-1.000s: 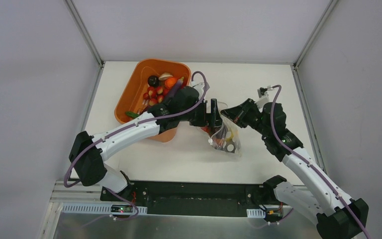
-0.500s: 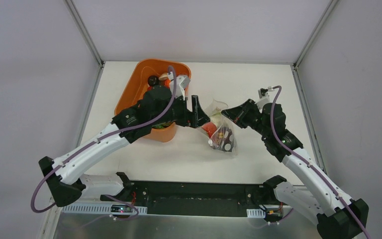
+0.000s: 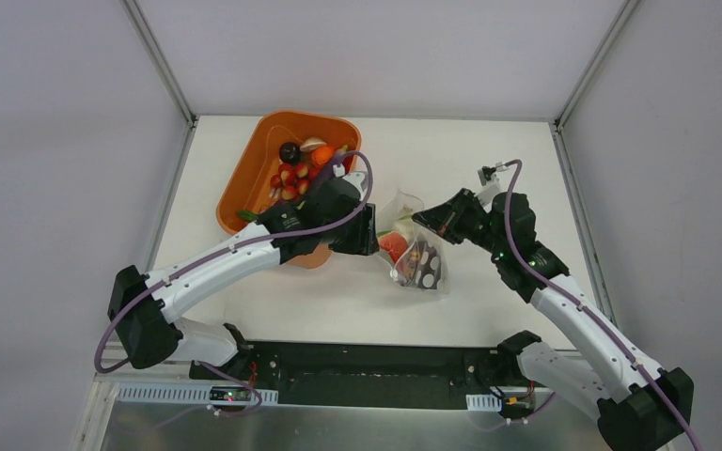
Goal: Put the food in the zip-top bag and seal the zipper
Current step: Adjust the zipper food storage bag at the center of the board.
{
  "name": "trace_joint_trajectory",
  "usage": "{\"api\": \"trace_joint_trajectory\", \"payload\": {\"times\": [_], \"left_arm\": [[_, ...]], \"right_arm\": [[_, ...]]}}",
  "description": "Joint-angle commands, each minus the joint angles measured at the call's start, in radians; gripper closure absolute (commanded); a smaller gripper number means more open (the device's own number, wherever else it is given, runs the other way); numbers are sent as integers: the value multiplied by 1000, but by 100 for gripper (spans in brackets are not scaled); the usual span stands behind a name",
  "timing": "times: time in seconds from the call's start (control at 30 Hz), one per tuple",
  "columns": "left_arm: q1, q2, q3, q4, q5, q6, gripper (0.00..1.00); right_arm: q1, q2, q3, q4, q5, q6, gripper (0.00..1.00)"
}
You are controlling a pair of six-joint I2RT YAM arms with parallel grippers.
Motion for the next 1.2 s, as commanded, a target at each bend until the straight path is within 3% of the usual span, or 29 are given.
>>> {"api": "trace_joint_trajectory", "payload": {"times": [0.0,0.17,0.23,0.53,0.63,0.73,0.83,1.03,1.07,1.1,1.17], "left_arm": [[-11,24,31,20,27,15,60],[-10,41,47,61,53,32,92],[-8,48,73,52,31,49,100],[-7,131,323,-23,7,139,100],[-6,174,354,-25,35,130,100],[-7,198,334,-35,29,104,100],[-3,209,286,-58,-28,81,100],[39,159,213,-107,-96,65,100],[44,143,201,-100,-98,67,98],[50,125,192,-94,-100,70,87],[59,99,178,-75,-93,83,51]], "right_arm": [[0,-17,53,39,-22,-29,99],[0,-33,50,29,-5,-42,99],[0,-43,50,22,12,-52,100],[5,-183,26,88,59,-142,100],[9,-213,13,59,178,-133,100],[9,-198,1,61,178,-154,100],[8,-108,38,22,72,-153,100],[11,-62,6,104,12,-101,100],[10,-62,8,105,10,-100,100],[11,-61,11,108,7,-100,100],[11,-55,16,112,-3,-95,100]]}}
